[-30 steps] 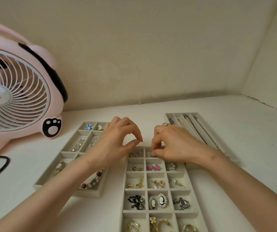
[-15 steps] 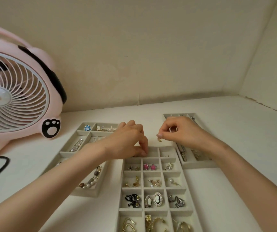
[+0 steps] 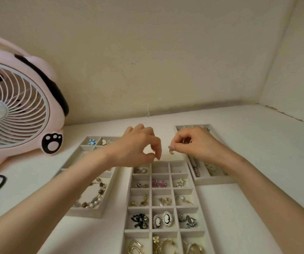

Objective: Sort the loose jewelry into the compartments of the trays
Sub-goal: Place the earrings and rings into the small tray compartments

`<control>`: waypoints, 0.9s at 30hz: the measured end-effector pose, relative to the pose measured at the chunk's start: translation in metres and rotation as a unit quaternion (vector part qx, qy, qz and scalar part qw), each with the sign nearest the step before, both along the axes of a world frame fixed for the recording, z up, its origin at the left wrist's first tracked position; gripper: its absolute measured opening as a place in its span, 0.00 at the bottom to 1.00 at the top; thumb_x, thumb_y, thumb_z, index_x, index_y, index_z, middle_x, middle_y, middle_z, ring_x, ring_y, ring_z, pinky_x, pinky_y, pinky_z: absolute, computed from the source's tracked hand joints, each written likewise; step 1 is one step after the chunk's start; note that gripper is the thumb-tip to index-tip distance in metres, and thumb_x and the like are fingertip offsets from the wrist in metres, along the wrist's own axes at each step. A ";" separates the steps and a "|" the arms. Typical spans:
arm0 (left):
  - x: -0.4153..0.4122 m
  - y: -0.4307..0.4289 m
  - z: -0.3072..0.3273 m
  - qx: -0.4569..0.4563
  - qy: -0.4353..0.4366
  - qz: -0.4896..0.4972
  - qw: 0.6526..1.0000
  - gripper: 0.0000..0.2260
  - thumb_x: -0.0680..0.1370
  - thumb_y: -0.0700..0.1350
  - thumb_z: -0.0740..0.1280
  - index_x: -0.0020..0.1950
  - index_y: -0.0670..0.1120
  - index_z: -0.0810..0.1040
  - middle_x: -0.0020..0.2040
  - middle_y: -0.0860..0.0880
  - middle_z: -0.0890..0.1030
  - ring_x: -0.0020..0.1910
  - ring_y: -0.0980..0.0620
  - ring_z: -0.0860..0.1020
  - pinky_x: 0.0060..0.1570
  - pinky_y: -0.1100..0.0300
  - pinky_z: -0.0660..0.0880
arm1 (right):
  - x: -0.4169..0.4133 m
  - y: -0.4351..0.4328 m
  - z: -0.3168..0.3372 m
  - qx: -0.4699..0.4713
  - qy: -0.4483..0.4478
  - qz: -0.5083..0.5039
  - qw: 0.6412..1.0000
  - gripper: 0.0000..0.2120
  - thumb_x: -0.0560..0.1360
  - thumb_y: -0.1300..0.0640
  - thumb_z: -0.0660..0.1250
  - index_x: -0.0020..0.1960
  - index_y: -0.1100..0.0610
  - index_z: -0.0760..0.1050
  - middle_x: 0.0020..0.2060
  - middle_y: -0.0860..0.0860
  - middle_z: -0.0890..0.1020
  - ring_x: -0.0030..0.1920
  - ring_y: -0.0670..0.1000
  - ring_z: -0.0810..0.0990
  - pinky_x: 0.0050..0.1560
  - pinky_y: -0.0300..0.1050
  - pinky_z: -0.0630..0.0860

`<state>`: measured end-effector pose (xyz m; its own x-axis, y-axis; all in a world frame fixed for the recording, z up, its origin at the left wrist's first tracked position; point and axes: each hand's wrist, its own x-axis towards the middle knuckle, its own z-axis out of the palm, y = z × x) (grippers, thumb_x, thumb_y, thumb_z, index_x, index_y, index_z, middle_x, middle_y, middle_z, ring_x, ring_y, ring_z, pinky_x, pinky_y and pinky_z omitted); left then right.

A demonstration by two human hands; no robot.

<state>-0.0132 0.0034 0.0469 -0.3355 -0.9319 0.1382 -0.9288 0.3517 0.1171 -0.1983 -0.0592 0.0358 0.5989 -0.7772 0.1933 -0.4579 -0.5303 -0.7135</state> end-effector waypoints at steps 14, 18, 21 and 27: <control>0.010 0.008 -0.015 0.039 -0.008 -0.046 0.998 0.16 0.74 0.39 0.59 0.49 0.58 0.80 0.50 0.57 0.69 0.49 0.60 0.60 0.51 0.61 0.57 | 0.003 0.001 -0.004 -0.006 0.007 0.014 1.000 0.05 0.72 0.55 0.71 0.40 0.56 0.82 0.37 0.46 0.81 0.33 0.41 0.72 0.36 0.32 0.68; 0.012 0.006 -0.016 0.033 -0.006 -0.036 0.999 0.16 0.71 0.47 0.55 0.49 0.59 0.80 0.49 0.58 0.68 0.49 0.61 0.60 0.49 0.62 0.55 | 0.004 0.001 -0.004 -0.012 0.010 0.015 1.000 0.05 0.72 0.56 0.71 0.39 0.56 0.82 0.35 0.45 0.80 0.31 0.39 0.71 0.35 0.30 0.67; 0.011 0.004 -0.018 0.032 -0.029 -0.032 0.999 0.19 0.70 0.48 0.53 0.52 0.60 0.80 0.49 0.58 0.67 0.49 0.60 0.59 0.49 0.62 0.55 | 0.004 0.001 -0.004 -0.019 0.017 0.015 1.000 0.05 0.72 0.56 0.71 0.39 0.56 0.82 0.36 0.45 0.80 0.32 0.40 0.71 0.35 0.30 0.66; 0.008 0.004 -0.021 0.025 -0.033 -0.035 0.998 0.15 0.73 0.54 0.56 0.53 0.60 0.80 0.48 0.59 0.67 0.49 0.60 0.60 0.48 0.62 0.55 | 0.005 0.002 -0.004 -0.026 0.025 0.014 0.999 0.05 0.72 0.55 0.71 0.39 0.55 0.82 0.36 0.46 0.79 0.31 0.38 0.71 0.34 0.30 0.66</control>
<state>-0.0047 0.0071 0.0258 -0.4076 -0.9107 0.0664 -0.9081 0.4119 0.0752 -0.1935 -0.0567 0.0314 0.6305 -0.7494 0.2021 -0.4764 -0.5792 -0.6615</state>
